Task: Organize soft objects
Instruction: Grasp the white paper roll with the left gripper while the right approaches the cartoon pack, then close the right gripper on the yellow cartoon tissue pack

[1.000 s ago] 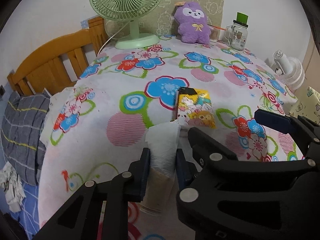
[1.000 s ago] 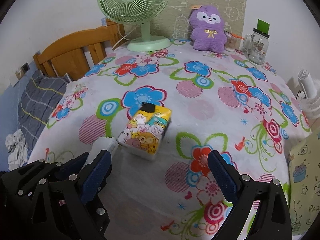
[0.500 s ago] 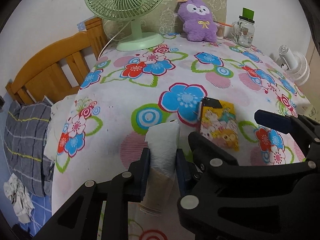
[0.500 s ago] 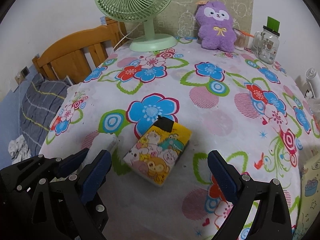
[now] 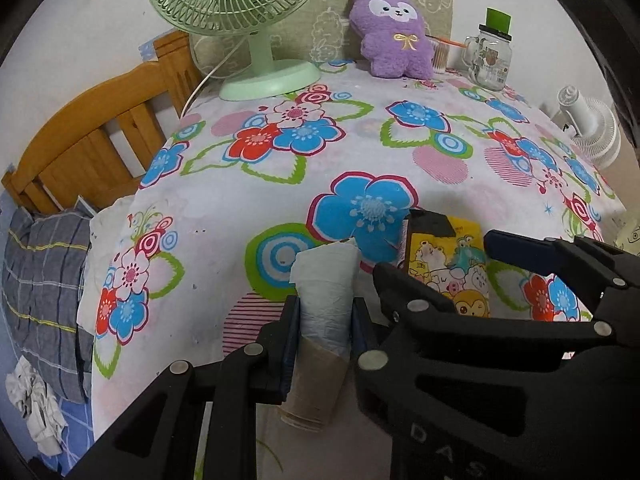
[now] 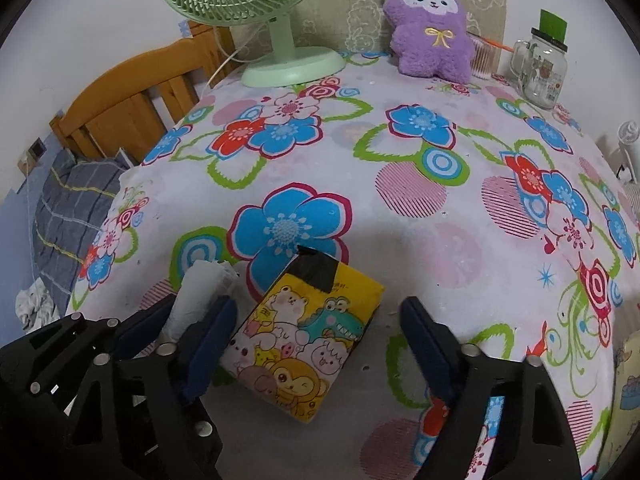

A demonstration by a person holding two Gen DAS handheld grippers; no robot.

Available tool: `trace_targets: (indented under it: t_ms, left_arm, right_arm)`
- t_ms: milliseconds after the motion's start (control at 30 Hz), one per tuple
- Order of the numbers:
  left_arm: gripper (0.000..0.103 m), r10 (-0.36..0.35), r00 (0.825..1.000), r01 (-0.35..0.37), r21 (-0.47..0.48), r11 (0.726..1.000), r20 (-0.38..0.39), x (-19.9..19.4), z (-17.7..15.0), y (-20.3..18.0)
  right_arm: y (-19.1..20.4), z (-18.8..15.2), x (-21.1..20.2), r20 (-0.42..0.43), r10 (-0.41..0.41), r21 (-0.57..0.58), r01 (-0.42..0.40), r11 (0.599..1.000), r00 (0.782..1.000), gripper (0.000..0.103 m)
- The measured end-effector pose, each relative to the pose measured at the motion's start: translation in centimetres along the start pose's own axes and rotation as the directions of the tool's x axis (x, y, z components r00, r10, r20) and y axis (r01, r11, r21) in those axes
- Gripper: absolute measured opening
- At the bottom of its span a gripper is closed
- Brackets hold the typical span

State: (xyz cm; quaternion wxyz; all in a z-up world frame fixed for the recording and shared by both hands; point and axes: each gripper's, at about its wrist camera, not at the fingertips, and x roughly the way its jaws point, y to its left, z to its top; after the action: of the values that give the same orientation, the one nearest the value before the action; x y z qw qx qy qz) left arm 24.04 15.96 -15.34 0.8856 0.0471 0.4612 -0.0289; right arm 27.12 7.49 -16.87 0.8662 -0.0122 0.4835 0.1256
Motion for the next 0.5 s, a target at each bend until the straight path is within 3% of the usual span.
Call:
trace_targets:
  t_ms: [133, 500]
  left_arm:
    - [0.024, -0.001, 1.000, 0.001, 0.003, 1.000, 0.001, 0.0, 0.0, -0.3]
    - [0.024, -0.001, 1.000, 0.001, -0.015, 1.000, 0.004, -0.6, -0.7, -1.6]
  right_arm:
    - [-0.4, 0.0, 0.1, -0.013, 0.018, 0.001, -0.018, 1.000, 1.000, 0.069]
    - [-1.3, -1.0, -1.0, -0.011, 0.017, -0.007, -0.017, 1.000, 1.000, 0.057]
